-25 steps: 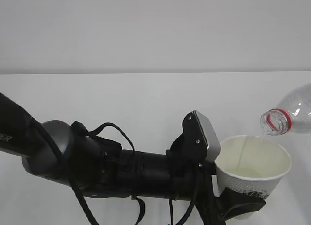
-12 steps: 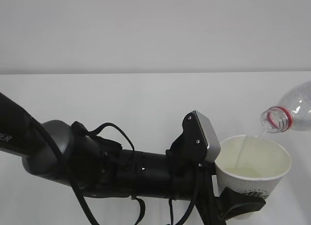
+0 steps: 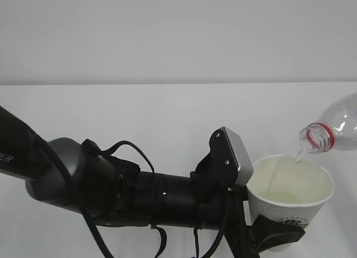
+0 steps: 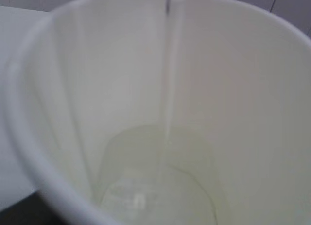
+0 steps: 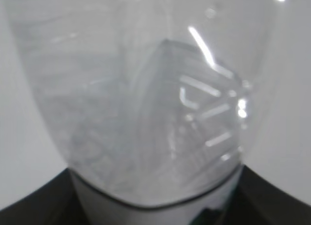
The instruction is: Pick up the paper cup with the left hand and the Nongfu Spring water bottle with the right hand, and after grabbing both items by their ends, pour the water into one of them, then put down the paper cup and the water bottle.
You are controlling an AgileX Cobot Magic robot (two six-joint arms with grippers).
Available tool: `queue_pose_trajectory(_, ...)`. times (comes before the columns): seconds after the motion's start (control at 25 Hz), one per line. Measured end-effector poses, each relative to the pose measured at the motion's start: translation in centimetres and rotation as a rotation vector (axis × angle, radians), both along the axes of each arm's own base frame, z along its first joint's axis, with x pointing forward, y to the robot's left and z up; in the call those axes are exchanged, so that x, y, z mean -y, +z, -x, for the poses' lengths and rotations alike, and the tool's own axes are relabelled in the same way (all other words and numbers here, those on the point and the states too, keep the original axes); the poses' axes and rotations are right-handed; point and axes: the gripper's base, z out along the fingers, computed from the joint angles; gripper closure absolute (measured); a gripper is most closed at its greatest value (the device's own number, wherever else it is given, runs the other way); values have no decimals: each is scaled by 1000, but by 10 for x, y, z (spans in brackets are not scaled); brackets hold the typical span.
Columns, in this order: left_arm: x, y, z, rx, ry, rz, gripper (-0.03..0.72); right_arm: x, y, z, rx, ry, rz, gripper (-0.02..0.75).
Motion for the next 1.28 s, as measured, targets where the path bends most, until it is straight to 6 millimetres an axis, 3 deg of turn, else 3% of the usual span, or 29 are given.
queue_pose_trajectory(1.28, 0, 0, 0, 0, 0, -1, 187, -1, 0, 0, 2, 6, 14, 276)
